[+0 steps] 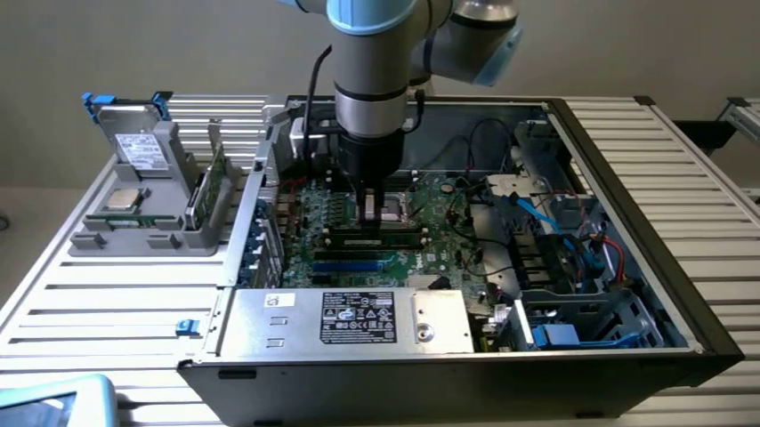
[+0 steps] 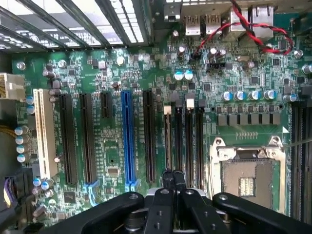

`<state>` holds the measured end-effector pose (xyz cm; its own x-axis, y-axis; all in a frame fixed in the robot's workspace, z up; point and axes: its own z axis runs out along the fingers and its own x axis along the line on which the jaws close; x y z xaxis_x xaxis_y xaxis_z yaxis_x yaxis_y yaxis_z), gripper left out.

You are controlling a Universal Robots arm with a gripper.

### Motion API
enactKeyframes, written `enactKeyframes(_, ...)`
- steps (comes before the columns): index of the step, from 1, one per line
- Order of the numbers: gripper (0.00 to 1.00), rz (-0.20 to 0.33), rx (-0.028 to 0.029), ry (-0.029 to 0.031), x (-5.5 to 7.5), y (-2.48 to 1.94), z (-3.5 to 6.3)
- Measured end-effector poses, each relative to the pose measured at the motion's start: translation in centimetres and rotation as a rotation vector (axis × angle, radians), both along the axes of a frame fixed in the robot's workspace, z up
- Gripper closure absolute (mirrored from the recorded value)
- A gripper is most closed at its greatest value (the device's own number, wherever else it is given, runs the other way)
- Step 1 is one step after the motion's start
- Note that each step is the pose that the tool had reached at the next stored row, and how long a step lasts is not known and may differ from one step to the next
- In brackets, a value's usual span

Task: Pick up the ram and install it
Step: 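Press down the ram until it locks into place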

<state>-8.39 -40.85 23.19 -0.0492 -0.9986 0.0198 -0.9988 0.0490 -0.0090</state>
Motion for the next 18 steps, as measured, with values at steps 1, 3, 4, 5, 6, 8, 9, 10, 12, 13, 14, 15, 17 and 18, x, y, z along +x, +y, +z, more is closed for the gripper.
enactKeyframes(1,0.89,0.000,-0.0008,0.0003,0.0,-0.01,0.43)
enactKeyframes(3,0.89,0.000,-0.0013,0.0003,0.1,-0.01,1.10)
enactKeyframes(4,0.89,0.000,-0.0015,0.0004,0.2,-0.01,1.36)
enactKeyframes(5,0.89,0.000,-0.0016,0.0004,0.3,-0.01,1.52)
enactKeyframes(6,0.89,0.000,-0.0016,0.0003,0.5,-0.01,1.66)
enactKeyframes(8,0.89,0.000,-0.0018,0.0003,0.8,-0.01,1.90)
enactKeyframes(9,0.89,0.000,-0.0018,0.0003,1.0,-0.01,2.01)
enactKeyframes(10,0.89,0.000,-0.0016,0.0003,1.1,-0.01,2.07)
enactKeyframes(12,0.89,0.000,-0.0015,0.0002,1.1,-0.01,2.10)
enactKeyframes(13,0.89,0.000,-0.0015,0.0003,1.1,-0.01,2.10)
enactKeyframes(14,0.89,0.000,-0.0017,0.0003,1.1,-0.01,2.10)
enactKeyframes(15,0.89,0.000,-0.0017,0.0003,1.1,-0.01,2.10)
enactKeyframes(17,0.89,0.000,-0.0018,0.0004,1.1,-0.01,2.11)
enactKeyframes(18,0.89,0.000,-0.0017,0.0004,1.1,-0.01,2.11)
